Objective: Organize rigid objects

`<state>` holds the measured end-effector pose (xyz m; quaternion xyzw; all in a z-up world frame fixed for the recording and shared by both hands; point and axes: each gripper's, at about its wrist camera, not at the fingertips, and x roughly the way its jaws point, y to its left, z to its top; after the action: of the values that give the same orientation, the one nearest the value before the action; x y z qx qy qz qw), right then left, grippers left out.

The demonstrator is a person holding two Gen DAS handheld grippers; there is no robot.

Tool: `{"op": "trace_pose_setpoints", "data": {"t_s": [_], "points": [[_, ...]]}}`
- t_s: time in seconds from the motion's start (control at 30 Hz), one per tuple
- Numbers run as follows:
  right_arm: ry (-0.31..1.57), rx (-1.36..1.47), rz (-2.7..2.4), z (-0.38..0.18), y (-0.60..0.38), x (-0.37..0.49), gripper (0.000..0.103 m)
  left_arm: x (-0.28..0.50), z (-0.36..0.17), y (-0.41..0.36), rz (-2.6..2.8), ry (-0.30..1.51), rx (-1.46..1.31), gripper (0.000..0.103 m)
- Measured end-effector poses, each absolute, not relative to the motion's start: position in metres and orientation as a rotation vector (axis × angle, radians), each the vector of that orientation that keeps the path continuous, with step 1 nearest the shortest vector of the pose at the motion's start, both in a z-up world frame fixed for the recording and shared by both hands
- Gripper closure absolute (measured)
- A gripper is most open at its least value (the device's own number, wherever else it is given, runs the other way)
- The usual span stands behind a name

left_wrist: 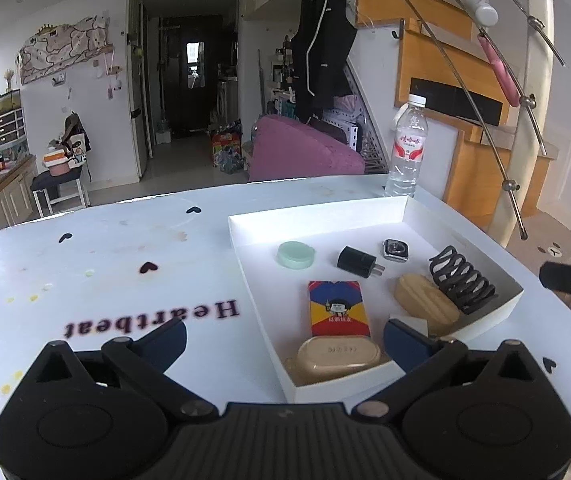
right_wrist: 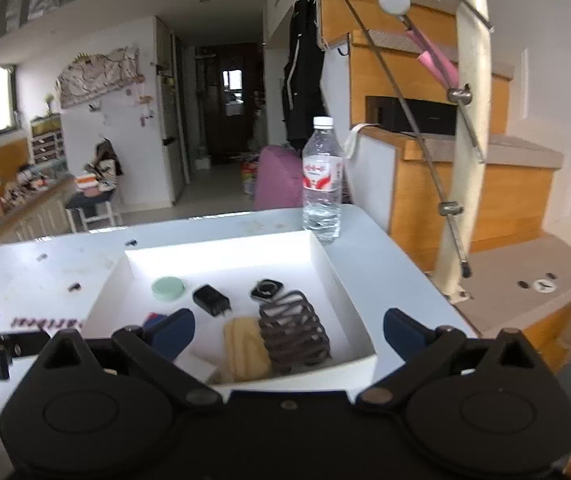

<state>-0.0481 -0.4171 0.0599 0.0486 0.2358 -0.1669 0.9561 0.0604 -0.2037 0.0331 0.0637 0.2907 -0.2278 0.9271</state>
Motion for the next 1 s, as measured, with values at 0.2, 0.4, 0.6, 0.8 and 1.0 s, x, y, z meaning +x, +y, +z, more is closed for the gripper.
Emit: {"op": "trace_pose_setpoints", "data": {"t_s": [0.2,0.4,0.6,0.8,1.0], "points": [[0.484,0.091,-0.348,0.056,-0.396,-0.067,0.001,0.047,0.029,-0.196,-0.473,0.588,0.134,0.000],[0.502,0.086,-0.367,0.048,-0.383,-0.083,0.001,0.034,0.027,-0.189,-0.484,0.577,0.125,0.000],[0.513,0.097,-0.368,0.040,-0.374,-0.093,0.001,0.021,0.023,-0.187,-0.495,0.571,0.145,0.000],[0.520,0.113,-0.370,0.036,-0.371,-0.099,0.001,0.014,0.021,-0.184,-0.497,0.570,0.159,0.000],[0.546,0.104,-0.382,0.030,-0.369,-0.098,0.001,0.013,0.020,-0.183,-0.498,0.571,0.159,0.000]]}}
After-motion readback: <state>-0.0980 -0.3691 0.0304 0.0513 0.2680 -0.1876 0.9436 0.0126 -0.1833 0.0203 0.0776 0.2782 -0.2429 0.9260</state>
